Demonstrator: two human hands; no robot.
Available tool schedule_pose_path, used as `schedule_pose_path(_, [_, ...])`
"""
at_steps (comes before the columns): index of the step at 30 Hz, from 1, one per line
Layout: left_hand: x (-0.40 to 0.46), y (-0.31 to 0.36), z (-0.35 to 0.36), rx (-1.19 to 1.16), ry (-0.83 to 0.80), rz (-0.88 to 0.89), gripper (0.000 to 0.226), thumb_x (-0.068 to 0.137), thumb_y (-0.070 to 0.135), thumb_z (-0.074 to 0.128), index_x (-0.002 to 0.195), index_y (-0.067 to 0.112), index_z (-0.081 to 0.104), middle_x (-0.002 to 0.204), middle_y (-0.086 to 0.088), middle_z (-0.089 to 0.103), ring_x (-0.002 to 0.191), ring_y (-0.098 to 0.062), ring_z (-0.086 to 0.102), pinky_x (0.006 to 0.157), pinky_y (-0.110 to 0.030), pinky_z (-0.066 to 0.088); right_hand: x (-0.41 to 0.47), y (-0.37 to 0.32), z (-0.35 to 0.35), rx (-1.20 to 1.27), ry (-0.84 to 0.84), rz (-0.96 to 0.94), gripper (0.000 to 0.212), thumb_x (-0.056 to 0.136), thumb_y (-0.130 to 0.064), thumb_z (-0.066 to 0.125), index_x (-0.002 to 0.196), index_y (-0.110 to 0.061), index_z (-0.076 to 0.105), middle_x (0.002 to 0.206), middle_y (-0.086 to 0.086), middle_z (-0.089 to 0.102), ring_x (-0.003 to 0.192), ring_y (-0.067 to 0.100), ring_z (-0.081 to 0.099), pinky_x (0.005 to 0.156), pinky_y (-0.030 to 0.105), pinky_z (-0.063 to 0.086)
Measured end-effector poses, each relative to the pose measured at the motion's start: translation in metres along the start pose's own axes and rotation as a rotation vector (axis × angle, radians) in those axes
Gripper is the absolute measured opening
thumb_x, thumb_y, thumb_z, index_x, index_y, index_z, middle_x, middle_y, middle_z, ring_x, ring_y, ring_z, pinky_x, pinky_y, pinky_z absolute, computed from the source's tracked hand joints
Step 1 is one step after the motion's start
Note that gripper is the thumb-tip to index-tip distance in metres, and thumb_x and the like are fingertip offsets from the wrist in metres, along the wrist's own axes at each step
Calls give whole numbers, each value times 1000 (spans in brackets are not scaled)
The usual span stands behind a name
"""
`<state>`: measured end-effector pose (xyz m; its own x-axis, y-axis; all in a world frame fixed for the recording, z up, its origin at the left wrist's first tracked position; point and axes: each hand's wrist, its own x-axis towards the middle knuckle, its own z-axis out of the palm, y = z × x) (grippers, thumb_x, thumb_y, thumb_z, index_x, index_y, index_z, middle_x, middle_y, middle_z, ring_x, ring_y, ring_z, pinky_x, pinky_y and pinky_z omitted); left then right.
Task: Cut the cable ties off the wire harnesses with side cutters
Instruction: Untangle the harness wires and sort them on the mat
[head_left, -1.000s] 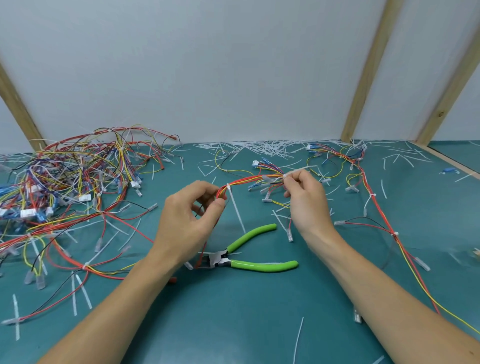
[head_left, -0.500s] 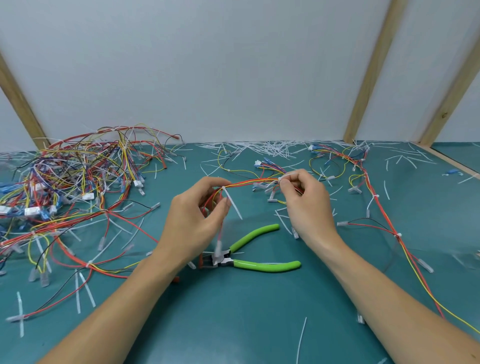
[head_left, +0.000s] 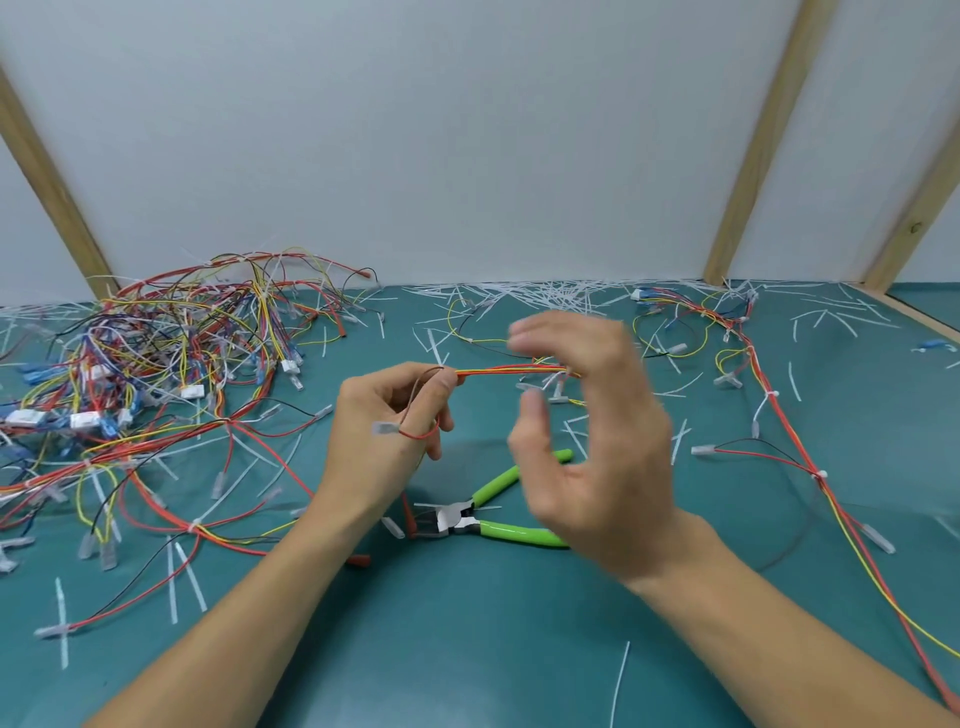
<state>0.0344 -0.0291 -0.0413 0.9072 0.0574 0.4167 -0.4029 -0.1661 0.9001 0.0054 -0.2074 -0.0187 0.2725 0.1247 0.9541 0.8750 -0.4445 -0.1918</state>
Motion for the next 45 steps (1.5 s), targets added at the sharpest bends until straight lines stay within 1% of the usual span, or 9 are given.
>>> schedule_pose_path(6, [-1, 5, 2, -55, -150, -28, 18, 91, 21, 59, 92, 20, 77, 70, -8, 71, 46, -23, 57, 45, -25, 42, -18, 12, 17, -24, -420, 455, 50, 96, -9, 63, 143, -15, 51, 136, -3, 60, 123, 12, 54, 104, 33, 44])
schedule_pose_path(13, [9, 10, -10, -382, -271, -300, 56, 80, 27, 33, 123, 6, 62, 99, -22, 74, 79, -38, 72, 53, -30, 53, -16, 31, 10, -50, -228, 541, 14, 103, -14, 58, 103, -18, 71, 86, -14, 63, 90, 15, 55, 81, 23, 41])
schedule_pose_path(19, [8, 10, -5, -113, -103, -287, 44, 102, 16, 26, 105, 7, 69, 83, -15, 77, 68, -29, 74, 63, -33, 53, -15, 39, 9, 49, -62, 689, 13, 105, -16, 56, 101, -19, 69, 84, -9, 66, 85, 15, 59, 74, 25, 40])
schedule_pose_path(24, [8, 10, -9, -146, -48, -320, 43, 102, 18, 31, 98, 7, 72, 62, -15, 67, 39, -28, 55, 43, -25, 46, -9, 57, -4, 72, 91, 766, 14, 104, -13, 55, 99, -18, 67, 78, -12, 64, 70, 4, 53, 67, 22, 40])
schedule_pose_path(32, [8, 4, -7, -7, 49, -287, 29, 99, 10, 47, 89, 9, 74, 54, -8, 62, 44, -20, 57, 54, -30, 48, -5, 52, -3, 168, 133, 804, 14, 91, -13, 52, 85, -18, 63, 71, -6, 61, 71, 20, 55, 68, 38, 45])
schedule_pose_path(37, [10, 2, -10, 91, 61, -266, 27, 97, 17, 53, 82, 15, 76, 55, 0, 59, 48, -14, 49, 51, -21, 40, -7, 25, -2, 328, -156, 611, 19, 76, -18, 49, 64, -12, 62, 58, 1, 57, 58, 17, 51, 55, 37, 39])
schedule_pose_path(40, [8, 4, -8, 36, -129, -353, 32, 101, 24, 51, 83, 16, 77, 61, -3, 64, 49, -16, 50, 50, -26, 35, -11, 6, 6, 488, -371, 605, 17, 73, -7, 47, 60, -7, 59, 55, 3, 56, 56, 18, 49, 57, 35, 42])
schedule_pose_path(43, [2, 7, -2, 9, -351, -448, 37, 102, 34, 51, 88, 12, 76, 59, -5, 64, 48, -19, 48, 45, -22, 32, -12, -7, 12, 667, -514, 592, 22, 70, -1, 43, 60, -10, 59, 56, 1, 56, 57, 15, 50, 73, 50, 49])
schedule_pose_path(45, [-3, 8, 1, 14, -431, -474, 43, 101, 39, 52, 72, 15, 72, 52, -5, 55, 44, -17, 41, 41, -20, 27, -13, -11, 11, 716, -574, 582, 22, 70, -1, 42, 61, -5, 62, 56, 9, 56, 60, 24, 53, 67, 46, 46])
